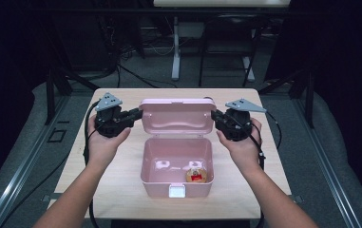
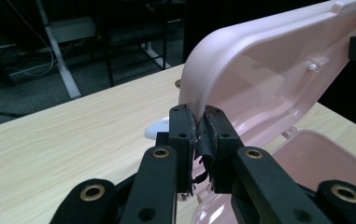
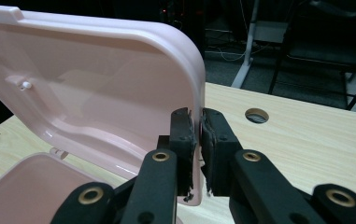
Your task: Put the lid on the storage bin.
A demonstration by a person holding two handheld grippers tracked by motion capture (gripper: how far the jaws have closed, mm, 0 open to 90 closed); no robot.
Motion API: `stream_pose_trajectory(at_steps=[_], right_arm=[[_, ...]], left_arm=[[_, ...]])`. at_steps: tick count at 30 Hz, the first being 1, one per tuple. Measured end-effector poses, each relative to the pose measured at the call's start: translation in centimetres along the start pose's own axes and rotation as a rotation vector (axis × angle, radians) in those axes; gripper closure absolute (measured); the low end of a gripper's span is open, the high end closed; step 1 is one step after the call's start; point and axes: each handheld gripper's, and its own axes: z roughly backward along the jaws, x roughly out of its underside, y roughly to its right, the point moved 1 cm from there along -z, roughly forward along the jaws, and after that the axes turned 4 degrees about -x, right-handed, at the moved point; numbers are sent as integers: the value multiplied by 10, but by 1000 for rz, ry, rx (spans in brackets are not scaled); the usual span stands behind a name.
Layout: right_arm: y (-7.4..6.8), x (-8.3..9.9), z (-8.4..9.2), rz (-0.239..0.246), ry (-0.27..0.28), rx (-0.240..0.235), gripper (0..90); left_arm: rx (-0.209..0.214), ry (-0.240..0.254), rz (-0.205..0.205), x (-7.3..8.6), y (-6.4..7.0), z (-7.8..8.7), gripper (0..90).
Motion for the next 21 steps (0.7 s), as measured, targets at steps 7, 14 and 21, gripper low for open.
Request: stream_pose_trajectory(at_steps=[7, 14, 21], right_arm=[[-1, 1, 4, 4, -3, -7, 825], [-3, 3, 10, 14, -12, -19, 826], [-4, 5, 14, 22, -16, -29, 827]], left_arm=[[11, 9, 4, 3, 2, 4, 825], [12, 5, 2, 5, 5, 9, 826], [17, 0, -2, 7, 7, 13, 826]])
